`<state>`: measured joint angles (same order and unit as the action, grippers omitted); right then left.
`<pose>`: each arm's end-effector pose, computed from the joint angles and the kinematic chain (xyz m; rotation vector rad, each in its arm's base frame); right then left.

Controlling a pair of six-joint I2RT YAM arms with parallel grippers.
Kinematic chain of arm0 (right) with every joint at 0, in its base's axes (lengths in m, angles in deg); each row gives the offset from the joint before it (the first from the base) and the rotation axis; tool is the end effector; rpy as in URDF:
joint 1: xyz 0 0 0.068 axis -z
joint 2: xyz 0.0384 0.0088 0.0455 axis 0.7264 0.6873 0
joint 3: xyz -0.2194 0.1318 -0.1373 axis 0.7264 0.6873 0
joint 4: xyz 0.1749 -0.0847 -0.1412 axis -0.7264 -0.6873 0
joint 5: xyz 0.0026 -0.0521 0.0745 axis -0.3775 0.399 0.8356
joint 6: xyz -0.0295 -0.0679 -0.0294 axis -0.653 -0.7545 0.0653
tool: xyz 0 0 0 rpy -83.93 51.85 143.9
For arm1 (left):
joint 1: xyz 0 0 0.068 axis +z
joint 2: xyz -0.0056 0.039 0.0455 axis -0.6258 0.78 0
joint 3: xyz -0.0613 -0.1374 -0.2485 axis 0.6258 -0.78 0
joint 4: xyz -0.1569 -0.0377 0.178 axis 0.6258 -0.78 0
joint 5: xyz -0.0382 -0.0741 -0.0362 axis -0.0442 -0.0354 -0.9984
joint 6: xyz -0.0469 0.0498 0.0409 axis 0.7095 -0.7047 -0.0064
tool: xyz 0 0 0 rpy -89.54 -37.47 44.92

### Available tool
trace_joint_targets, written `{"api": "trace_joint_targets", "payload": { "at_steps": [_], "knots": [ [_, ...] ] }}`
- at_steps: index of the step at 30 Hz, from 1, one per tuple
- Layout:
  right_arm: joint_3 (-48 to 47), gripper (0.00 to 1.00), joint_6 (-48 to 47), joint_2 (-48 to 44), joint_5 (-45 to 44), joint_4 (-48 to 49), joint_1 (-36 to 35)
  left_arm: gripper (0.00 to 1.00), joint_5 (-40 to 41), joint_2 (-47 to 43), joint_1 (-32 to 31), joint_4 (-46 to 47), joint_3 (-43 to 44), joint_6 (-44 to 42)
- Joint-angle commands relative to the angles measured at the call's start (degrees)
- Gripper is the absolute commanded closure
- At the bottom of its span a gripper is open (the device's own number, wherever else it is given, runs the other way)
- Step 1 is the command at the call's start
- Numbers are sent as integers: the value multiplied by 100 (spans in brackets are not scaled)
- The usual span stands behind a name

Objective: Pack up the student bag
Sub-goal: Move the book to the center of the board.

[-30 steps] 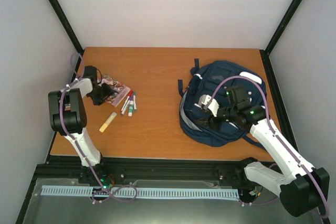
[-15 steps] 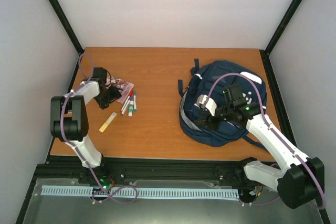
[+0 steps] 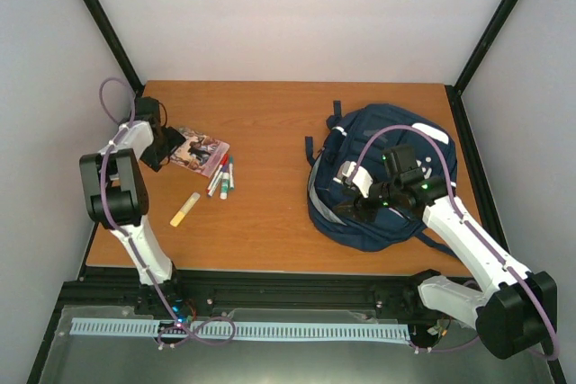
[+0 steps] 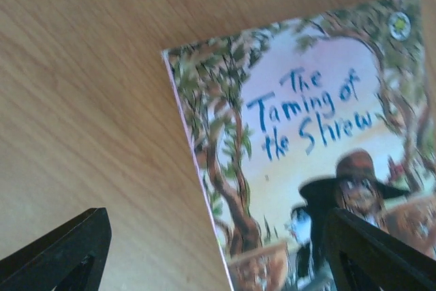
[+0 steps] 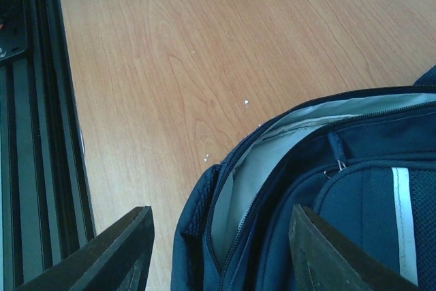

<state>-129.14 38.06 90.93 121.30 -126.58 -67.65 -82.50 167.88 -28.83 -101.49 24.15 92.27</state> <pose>0.1622 0.1079 0.2587 -1.3110 1.9979 0.7381 0.3682 0.0656 0.1947 -1.2391 2.4811 -0.1260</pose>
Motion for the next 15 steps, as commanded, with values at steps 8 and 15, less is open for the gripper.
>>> {"api": "trace_joint_targets", "payload": {
  "at_steps": [8, 15],
  "knots": [
    [35, 43, 81, 17, -215, 142, -47, 11, -165, 1182, 85, 46, 1164, 423],
    [38, 42, 100, 155, -275, 169, -47, 14, -805, 2504, 54, -473, 2646, -115]
  ]
}}
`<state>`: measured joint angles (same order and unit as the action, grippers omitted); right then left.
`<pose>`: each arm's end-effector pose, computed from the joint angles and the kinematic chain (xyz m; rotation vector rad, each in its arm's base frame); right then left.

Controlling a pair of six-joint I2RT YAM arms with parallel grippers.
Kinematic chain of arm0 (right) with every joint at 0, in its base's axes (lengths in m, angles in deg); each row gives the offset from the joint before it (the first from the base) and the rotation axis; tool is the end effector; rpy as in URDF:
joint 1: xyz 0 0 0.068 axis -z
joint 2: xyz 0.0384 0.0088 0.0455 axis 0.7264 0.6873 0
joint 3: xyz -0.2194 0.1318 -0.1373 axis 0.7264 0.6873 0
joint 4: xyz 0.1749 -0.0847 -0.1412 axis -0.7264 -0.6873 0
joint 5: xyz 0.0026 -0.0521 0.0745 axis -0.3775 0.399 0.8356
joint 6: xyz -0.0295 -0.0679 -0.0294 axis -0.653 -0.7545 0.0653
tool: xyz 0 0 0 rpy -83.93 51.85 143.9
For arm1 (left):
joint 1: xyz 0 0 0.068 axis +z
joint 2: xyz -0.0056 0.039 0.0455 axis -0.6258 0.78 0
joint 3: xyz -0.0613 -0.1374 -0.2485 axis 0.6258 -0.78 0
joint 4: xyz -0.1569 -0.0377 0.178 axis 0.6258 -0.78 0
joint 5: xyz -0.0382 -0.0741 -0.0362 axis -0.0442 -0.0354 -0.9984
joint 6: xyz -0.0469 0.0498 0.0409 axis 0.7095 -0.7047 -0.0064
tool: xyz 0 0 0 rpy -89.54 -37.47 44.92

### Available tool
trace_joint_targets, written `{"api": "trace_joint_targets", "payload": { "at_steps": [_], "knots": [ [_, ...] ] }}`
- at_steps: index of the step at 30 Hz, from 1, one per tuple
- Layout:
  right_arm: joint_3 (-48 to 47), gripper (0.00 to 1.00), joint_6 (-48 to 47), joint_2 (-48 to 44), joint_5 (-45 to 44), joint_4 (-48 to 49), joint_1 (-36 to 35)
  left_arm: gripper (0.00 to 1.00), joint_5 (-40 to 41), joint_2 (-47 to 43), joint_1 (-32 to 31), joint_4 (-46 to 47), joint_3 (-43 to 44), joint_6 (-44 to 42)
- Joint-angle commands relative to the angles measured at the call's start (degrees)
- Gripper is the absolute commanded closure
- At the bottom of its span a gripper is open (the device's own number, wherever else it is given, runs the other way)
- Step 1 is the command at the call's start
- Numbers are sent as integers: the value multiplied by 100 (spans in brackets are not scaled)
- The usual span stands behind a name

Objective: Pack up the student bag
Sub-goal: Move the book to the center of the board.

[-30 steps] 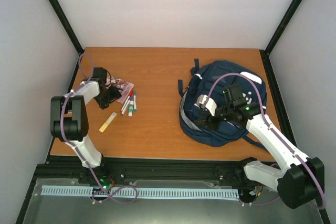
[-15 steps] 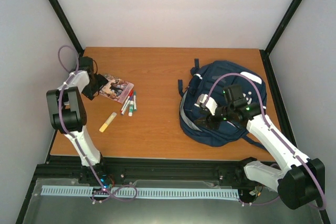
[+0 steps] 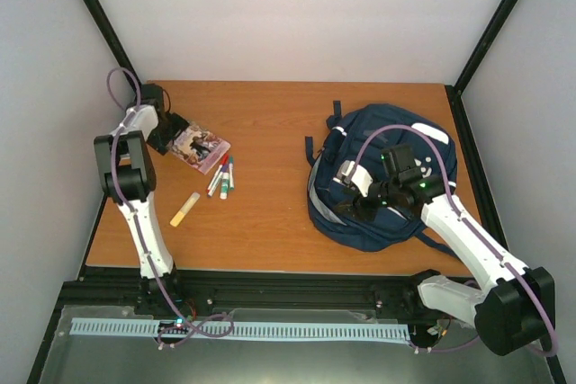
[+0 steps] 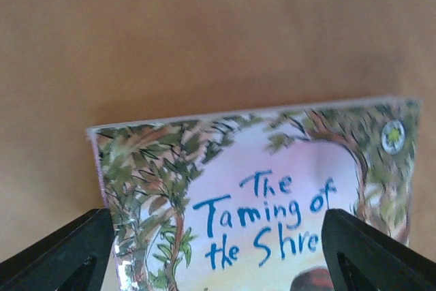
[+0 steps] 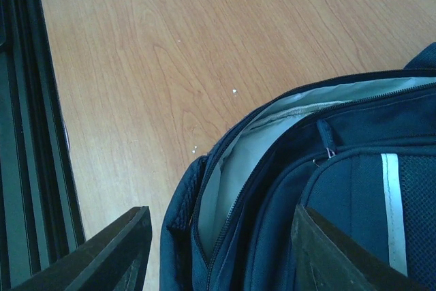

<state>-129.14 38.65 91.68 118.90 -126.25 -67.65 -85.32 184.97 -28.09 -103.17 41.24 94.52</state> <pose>0.1663 0.1070 0.2555 -1.2959 2.0349 0.6955 0.4389 0.0804 0.1582 -1.3114 2.4895 -0.1881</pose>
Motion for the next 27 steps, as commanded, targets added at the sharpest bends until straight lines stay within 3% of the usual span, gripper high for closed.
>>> {"api": "trace_joint_targets", "payload": {
  "at_steps": [1, 8, 19, 27],
  "knots": [
    [40, 42, 45, 109, -48, 140, -43, 15, -581, 1007, -42, -416, 1183, -479],
    [16, 42, 56, 310, -68, 135, -47, 18, -857, 1895, -291, -1166, 2463, -1377],
    [-13, 43, 48, 475, -38, 112, -46, 22, -790, 2393, -1359, -1487, 3156, -2015],
    [-124, 48, 306, 532, -142, 292, -47, 26, -607, 2420, -2353, -1577, 2916, -2558]
  ]
}}
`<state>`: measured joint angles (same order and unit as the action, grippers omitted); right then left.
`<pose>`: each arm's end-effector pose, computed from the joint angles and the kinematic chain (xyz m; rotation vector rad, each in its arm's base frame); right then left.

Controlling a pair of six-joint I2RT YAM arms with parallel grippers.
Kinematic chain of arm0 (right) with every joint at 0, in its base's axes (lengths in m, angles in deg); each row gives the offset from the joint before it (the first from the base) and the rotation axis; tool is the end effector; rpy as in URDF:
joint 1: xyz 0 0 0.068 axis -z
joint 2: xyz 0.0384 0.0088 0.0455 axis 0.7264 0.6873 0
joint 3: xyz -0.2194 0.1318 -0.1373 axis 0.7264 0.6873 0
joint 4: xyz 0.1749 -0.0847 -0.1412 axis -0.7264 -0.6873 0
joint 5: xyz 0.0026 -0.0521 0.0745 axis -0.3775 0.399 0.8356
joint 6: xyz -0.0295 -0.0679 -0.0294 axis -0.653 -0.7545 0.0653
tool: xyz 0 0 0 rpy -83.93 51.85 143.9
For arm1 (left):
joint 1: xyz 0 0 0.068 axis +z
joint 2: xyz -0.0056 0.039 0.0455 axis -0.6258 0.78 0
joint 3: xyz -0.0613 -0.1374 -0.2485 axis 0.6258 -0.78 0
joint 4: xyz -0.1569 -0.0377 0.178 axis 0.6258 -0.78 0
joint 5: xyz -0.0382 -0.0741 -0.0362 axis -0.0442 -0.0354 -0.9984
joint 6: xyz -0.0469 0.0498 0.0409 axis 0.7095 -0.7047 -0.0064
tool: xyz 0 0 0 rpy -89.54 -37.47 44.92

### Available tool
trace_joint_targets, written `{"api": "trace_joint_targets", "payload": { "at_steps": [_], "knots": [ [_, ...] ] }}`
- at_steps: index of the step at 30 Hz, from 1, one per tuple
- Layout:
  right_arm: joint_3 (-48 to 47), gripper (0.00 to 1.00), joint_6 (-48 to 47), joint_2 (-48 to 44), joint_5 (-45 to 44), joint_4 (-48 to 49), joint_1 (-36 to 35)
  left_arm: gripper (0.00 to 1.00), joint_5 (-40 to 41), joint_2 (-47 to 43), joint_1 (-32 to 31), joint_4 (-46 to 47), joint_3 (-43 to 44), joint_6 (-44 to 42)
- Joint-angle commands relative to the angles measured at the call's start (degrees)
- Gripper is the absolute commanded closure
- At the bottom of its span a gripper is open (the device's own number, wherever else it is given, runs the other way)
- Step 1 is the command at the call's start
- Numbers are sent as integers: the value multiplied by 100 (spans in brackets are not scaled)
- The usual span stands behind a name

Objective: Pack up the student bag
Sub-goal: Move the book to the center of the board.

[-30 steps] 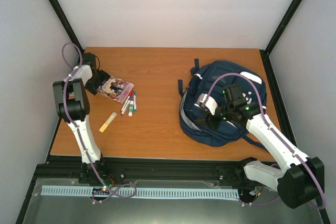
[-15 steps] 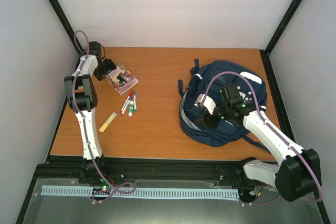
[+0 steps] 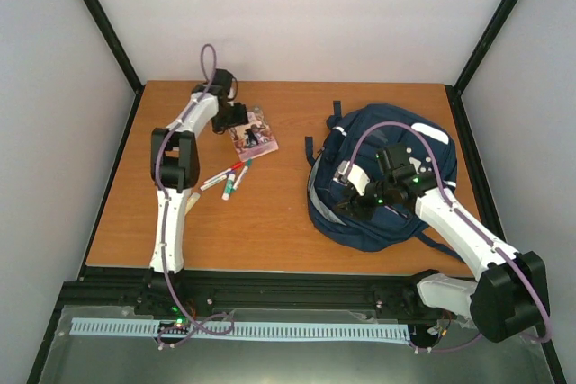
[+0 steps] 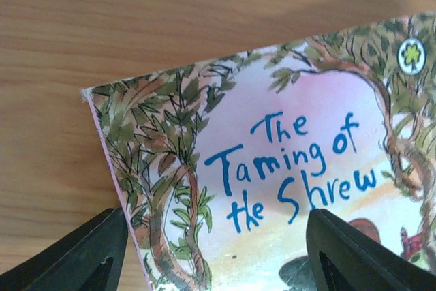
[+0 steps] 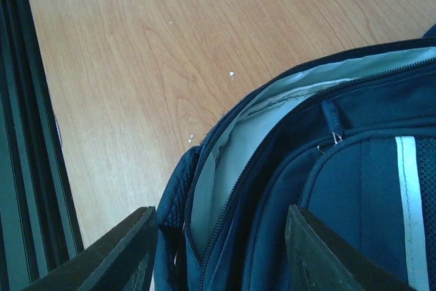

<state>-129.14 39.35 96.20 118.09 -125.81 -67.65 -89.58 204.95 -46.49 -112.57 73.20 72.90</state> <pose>0.1776 0.1105 0.2414 -1.2896 2.1201 0.7112 0.5246 -0.0787 0.1412 -0.3543 2.7558 -0.2901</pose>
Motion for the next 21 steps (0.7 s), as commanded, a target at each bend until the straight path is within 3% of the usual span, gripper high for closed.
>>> {"api": "trace_joint_targets", "payload": {
  "at_steps": [1, 4, 9, 21],
  "knots": [
    [-190, 49, 353, 149, -151, 337, -43, 26, -117, 381, -670, -641, -393, -433],
    [-588, 50, 766, 596, -556, 646, -47, 28, 154, 268, -1124, -639, -775, -558],
    [-1998, 54, 1557, 2215, -899, 830, -37, 29, 653, -56, -1679, -275, -1666, -451],
    [-5407, 59, 2614, 6041, -677, 523, -30, 30, 174, -1400, -1723, 920, -3162, -46]
  ]
}}
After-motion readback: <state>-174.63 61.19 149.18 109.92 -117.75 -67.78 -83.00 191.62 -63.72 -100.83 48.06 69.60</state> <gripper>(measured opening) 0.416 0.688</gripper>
